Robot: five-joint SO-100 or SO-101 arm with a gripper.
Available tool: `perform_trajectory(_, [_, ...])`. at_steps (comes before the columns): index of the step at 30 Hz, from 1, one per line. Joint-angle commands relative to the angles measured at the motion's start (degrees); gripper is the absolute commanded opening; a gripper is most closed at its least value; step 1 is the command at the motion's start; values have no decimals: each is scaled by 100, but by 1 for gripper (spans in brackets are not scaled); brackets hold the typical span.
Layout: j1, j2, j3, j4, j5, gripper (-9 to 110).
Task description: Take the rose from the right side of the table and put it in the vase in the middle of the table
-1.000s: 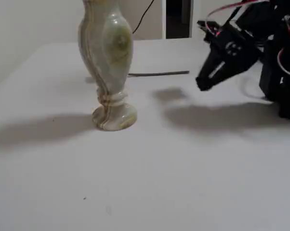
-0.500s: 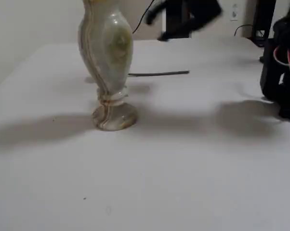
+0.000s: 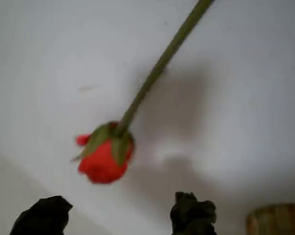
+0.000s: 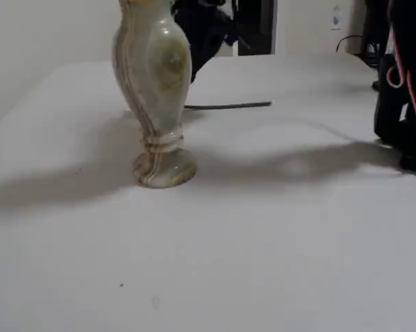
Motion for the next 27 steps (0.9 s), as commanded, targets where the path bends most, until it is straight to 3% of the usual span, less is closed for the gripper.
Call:
perform_trajectory(1, [202,-1687,-3050,1389,264,30])
perform_trajectory(4, [325,-2971,-5133,2268,334,30])
perform_trajectory(7, [387,-4720,-8227,3146,369,30])
perform_trajectory(17, [334,-5265,-8033,2813,475,26])
perform_trajectory(20, [343,-5458,-8024,2681,475,21])
perform_trajectory(25, [369,-5502,-8016,2716,422,1])
perform_trajectory(27, [369,-5484,-7998,2830,422,0])
